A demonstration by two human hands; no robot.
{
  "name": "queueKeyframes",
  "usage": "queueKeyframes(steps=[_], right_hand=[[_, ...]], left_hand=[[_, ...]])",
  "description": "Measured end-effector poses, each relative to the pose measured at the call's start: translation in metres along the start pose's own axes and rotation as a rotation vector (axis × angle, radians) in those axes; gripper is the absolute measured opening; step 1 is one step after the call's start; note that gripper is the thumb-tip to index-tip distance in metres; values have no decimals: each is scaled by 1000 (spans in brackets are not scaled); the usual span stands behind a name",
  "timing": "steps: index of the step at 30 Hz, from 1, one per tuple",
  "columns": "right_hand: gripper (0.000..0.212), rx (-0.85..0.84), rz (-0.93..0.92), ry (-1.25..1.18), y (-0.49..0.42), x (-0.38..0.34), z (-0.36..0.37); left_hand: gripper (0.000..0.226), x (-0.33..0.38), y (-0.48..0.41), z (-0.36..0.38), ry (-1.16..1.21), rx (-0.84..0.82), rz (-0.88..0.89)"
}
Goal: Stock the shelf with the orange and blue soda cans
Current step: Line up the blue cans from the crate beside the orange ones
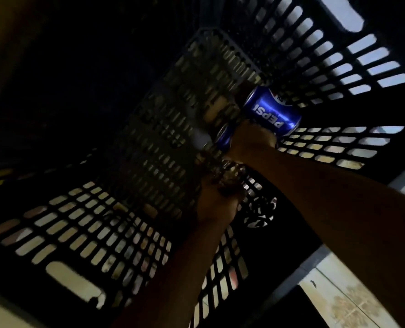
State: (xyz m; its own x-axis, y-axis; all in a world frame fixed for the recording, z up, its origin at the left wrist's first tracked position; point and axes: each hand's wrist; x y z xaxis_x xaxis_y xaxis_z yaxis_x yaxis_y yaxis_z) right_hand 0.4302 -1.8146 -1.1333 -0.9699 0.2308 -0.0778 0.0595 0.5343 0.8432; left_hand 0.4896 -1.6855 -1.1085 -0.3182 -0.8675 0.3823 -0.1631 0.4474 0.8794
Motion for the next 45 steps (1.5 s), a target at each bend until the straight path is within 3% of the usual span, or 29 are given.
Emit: queueKeyframes(steps=[3, 6, 10, 13, 15, 17, 21, 23, 27, 31, 34, 37, 40, 45], right_hand=[[82, -171, 49, -329, 32, 1, -20], [82, -268, 142, -751, 98, -2, -52], [62, -406, 203, -1019, 209, 0, -105], [68, -525, 242, -1122, 297, 17, -160], [60, -540, 199, -1237, 352, 36, -192], [57, -445, 177, -1379, 398, 52, -211], [76, -366, 153, -1627, 482, 59, -225], [81, -373, 95, -1722, 522, 59, -227], [68, -270, -3, -1833, 596, 66, -223], [82, -140, -117, -1901, 661, 78, -215], [61, -60, -261, -1950, 708, 95, -208], [52, 52, -369, -1947, 756, 120, -210], [50, 237, -502, -1950, 805, 150, -223], [51, 550, -745, -1877, 877, 201, -248]], left_hand=[[87, 9, 30, -14, -16, 122, 33], [107, 35, 85, -35, -34, 184, 32], [102, 83, 176, -63, 49, 185, 87], [77, 123, 260, -84, 259, 131, 4], [68, 145, 315, -96, 362, 118, -47], [63, 163, 370, -105, 468, 46, -70], [46, 176, 471, -115, 624, -155, -51], [50, 173, 512, -117, 558, -203, 27], [59, 166, 580, -115, 428, -191, 179], [63, 152, 637, -105, 557, -234, 276], [61, 141, 685, -102, 879, -421, 244], [68, 130, 730, -92, 1032, -506, 216], [71, 138, 771, -73, 1084, -558, 191], [56, 175, 840, -35, 986, -738, 312]])
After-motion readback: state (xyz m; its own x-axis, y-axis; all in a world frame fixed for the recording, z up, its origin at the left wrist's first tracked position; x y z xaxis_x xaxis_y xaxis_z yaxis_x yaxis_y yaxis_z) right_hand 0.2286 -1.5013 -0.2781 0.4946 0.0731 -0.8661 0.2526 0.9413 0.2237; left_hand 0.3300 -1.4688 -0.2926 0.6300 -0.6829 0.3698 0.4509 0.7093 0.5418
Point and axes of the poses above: each hand's wrist, its own y-axis away from the middle knuckle, its own z-axis out of the palm, x = y × z, and after that the axes turned 11 degrees about -y, right-handed
